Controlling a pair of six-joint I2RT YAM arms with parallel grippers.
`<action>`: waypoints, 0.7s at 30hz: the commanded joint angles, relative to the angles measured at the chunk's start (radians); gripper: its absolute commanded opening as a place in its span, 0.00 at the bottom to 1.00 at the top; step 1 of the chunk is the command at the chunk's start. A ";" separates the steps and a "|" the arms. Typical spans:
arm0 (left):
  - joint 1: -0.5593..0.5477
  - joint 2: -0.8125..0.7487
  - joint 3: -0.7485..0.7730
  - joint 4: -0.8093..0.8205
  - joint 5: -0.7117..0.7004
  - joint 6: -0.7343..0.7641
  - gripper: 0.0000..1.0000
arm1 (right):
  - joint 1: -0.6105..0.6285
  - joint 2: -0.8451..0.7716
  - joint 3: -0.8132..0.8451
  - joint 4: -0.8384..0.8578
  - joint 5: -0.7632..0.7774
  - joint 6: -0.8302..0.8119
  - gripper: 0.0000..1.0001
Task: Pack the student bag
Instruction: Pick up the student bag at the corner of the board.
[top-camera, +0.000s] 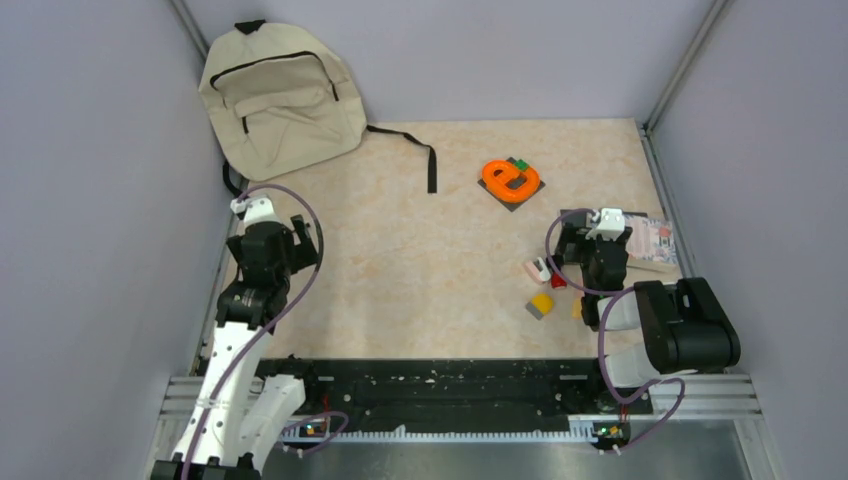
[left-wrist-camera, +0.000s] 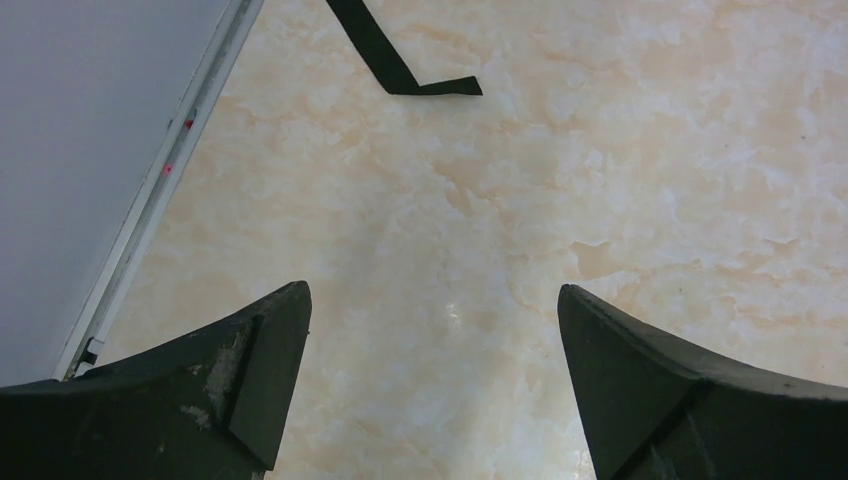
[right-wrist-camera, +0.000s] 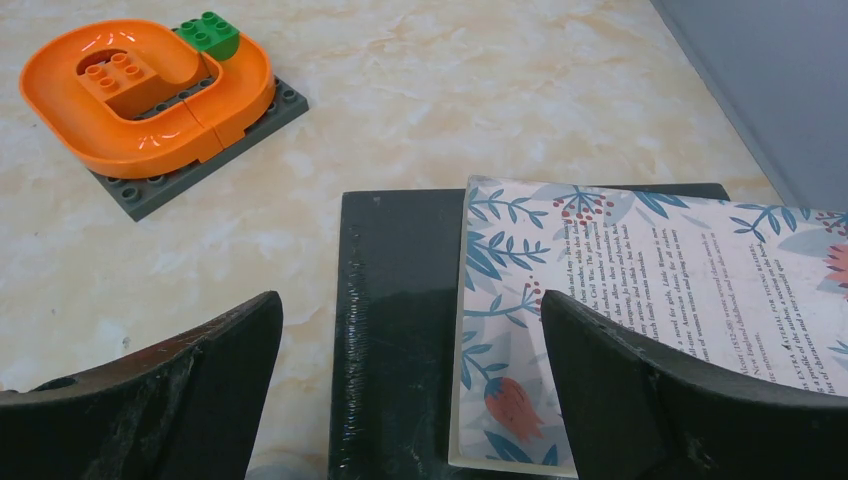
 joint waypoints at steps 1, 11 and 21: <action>0.005 0.009 0.045 0.005 0.008 -0.024 0.98 | -0.010 -0.001 -0.001 0.074 0.000 -0.007 0.99; 0.005 0.063 0.107 0.040 0.115 -0.005 0.98 | -0.009 0.000 -0.001 0.075 0.001 -0.007 0.99; 0.007 0.404 0.379 0.228 0.207 -0.088 0.97 | -0.010 0.000 -0.003 0.075 0.000 -0.007 0.99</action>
